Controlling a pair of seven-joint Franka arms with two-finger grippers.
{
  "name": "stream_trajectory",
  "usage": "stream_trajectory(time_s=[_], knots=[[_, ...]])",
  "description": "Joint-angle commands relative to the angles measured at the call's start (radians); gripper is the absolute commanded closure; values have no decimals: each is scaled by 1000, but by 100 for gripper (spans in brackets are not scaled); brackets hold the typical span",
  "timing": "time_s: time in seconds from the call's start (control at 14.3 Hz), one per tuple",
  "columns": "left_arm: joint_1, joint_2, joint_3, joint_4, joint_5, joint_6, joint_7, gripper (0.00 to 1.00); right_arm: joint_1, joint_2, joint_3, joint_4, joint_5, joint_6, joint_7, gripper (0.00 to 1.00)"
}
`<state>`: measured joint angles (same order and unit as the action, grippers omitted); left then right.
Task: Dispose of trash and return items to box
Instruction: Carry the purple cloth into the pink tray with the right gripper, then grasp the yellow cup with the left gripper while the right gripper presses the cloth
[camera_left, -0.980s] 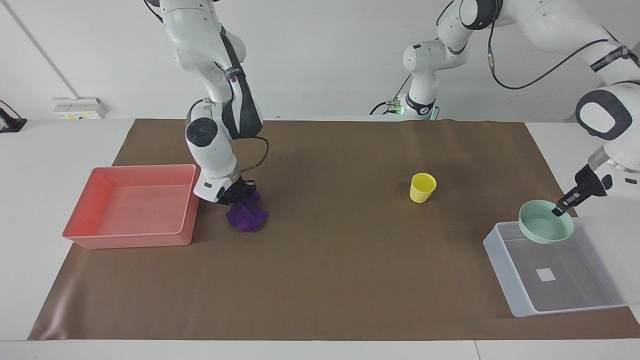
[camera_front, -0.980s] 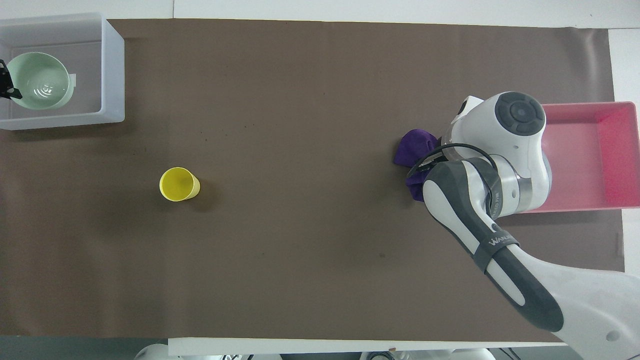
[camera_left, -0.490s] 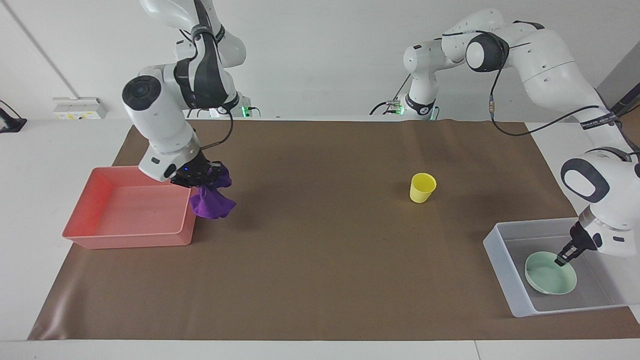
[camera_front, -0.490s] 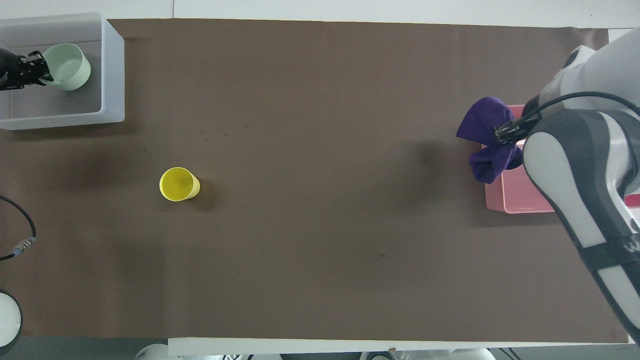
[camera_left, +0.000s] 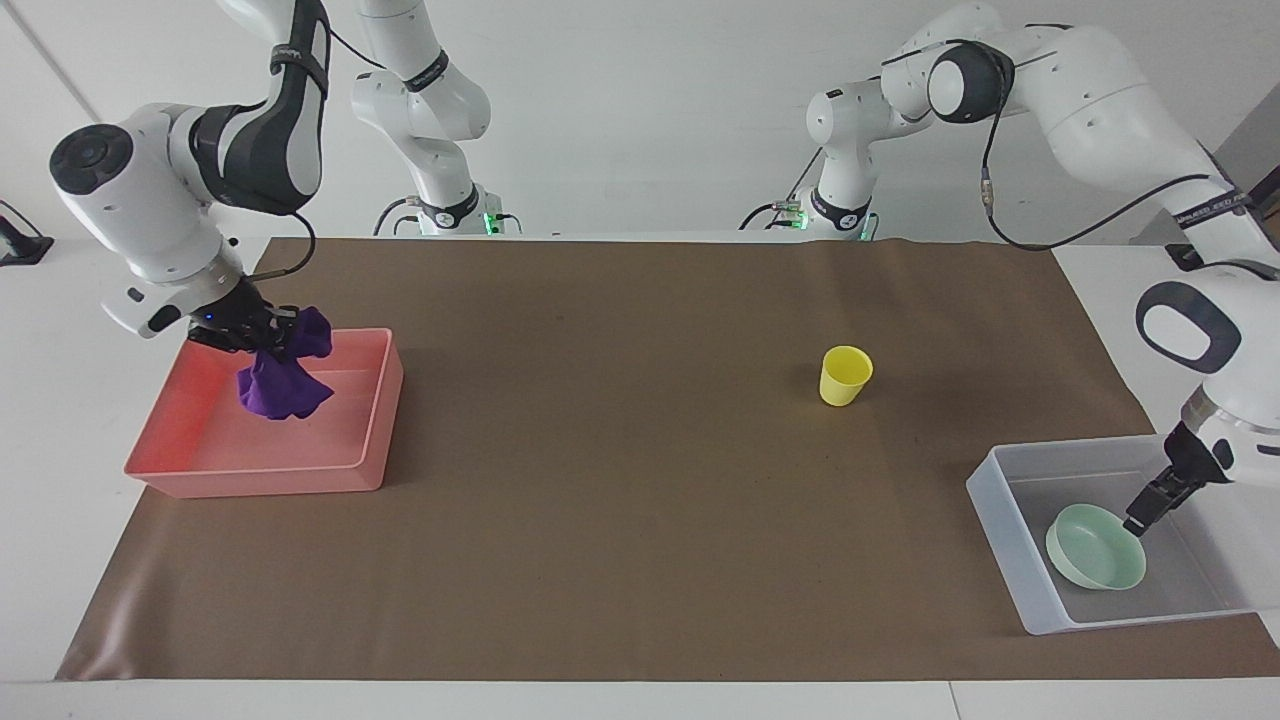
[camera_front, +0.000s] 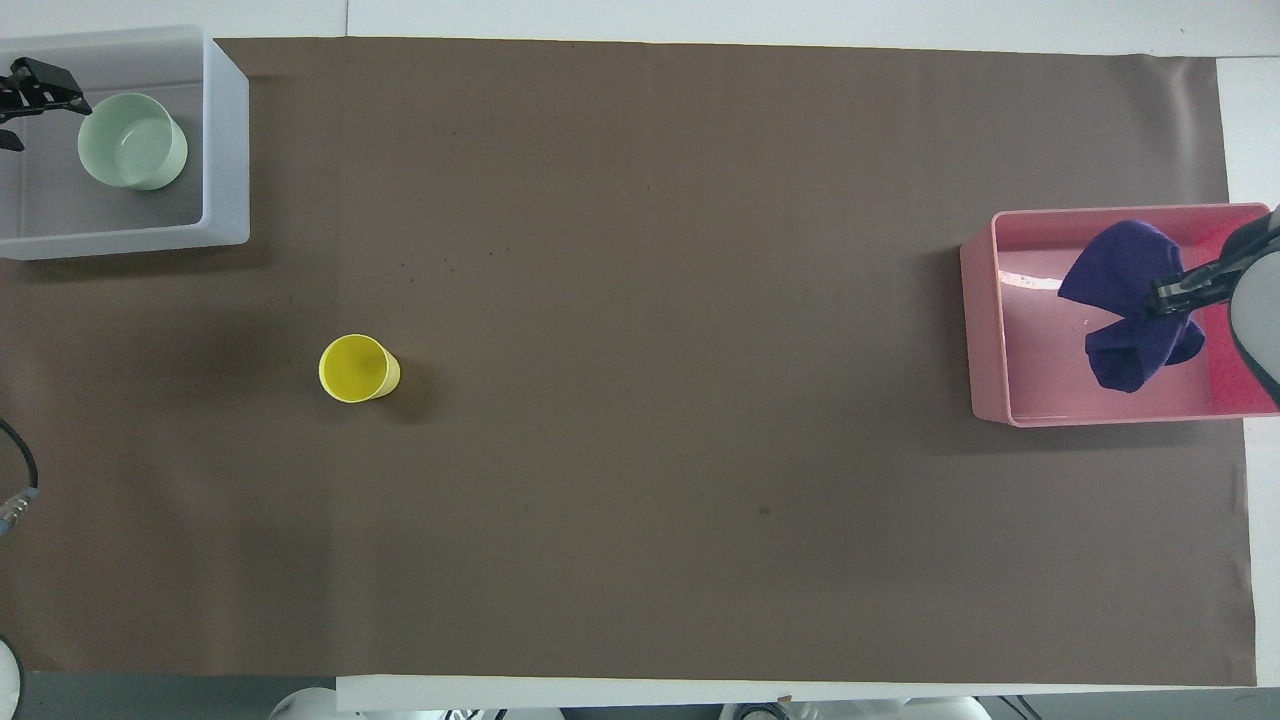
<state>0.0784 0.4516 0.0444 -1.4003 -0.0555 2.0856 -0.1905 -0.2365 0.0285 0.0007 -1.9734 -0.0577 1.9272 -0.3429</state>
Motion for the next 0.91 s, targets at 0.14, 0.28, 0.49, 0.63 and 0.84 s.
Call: stream_trajectory(time_s=[0.14,0.28,0.49,0.63,0.84], knots=[[-172,-406,3,-380,25,-278,-13,0,-24,-18,16,-162,-13,171,-4,87],[-251,-517,0,-585,23,-265,-17,0,2,-7,16,-166,-13,179,-2,80],[-307,-637,-3,-852,23,-106,-20,0,37,2,16,-171,-13,203,-4,51],[-357,-637,-3,-925,23,-13,-61,0,45,4,18,-160,-13,188,-4,11],[-381,-597,-3,-974,23,106,-84,8,62,4,24,-119,-10,127,-2,0]])
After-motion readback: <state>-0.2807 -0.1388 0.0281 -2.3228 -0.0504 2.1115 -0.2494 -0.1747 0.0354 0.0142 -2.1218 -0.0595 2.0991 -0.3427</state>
